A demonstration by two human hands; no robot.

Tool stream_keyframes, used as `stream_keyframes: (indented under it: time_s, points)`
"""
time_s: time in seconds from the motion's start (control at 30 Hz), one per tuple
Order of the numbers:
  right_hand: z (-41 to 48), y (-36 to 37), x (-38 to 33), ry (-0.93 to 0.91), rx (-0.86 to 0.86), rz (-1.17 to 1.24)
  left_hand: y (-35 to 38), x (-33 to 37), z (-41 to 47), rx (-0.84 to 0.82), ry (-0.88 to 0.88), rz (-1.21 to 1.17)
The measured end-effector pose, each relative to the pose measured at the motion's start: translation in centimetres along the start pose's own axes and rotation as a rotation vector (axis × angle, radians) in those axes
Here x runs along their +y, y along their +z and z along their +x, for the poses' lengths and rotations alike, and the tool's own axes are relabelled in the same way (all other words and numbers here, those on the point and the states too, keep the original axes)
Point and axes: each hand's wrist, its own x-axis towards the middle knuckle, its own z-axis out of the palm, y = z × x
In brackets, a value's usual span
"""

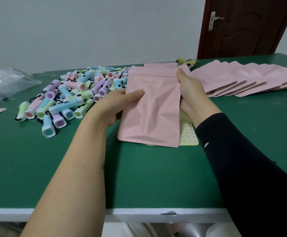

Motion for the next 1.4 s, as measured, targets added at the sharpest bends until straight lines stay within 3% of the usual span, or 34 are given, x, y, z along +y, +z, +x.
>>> stream_keyframes:
  time_s: [0.1,0.23,0.4,0.53,0.67,0.73,0.8,0.87,0.97,1.03,1.2,1.3,1.4]
  points:
    - [0.3,-0.3,-0.3,0.043,0.084,0.081,0.1,-0.1,0.0,-0.048,-0.056,0.092]
    - [0.7,-0.9,-0.1,0.098,-0.061,0.018,-0.4,-0.5,0.6,0.279,-0.043,0.132]
    - [0.9,-2.4,0.7,-0.010,-0.117,-0.557,-2.3,-2.0,1.5,0.720,0.036,0.439]
    - [1.3,-4.0,1.6,-0.245,-0.232,-1.074,-2.8,-3.0,1.5,0.785,-0.041,0.569]
    - [0.8,-5.1,1.7,-0.177,-0.445,-1.234,-2.6,-2.8,1.5,0.840,-0.048,0.697]
    - [0.8,-5.7,1.8,-0.148,-0.498,-1.291,-1.7,-2.0,1.1,0.766,0.131,0.757]
    - [1.0,-6.2,1.8,-0.137,-0.494,-1.340,0.1,-1.3,0.8,0.508,0.324,0.675]
    - [1.2,-6.5,1.8,-0.134,-0.458,-1.389,2.4,-0.8,0.2,0.179,0.338,0.620]
    - [1.5,-6.7,1.8,-0.139,-0.388,-1.497,4.8,-1.0,0.0,-0.186,0.194,0.906]
    - [1.5,-6.8,1.7,-0.120,-0.358,-1.508,5.4,-1.3,0.1,-0.243,0.133,1.007]
    - [0.4,-6.1,1.7,-0.252,-0.278,-1.428,5.7,-1.5,0.5,-0.238,0.136,0.940]
    - [-0.5,-5.7,1.5,-0.196,-0.442,-1.224,5.8,-1.5,0.7,-0.224,0.112,0.907]
    - [-0.8,-6.0,1.1,-0.077,-0.586,-1.193,5.7,-1.4,0.8,-0.252,0.069,0.862]
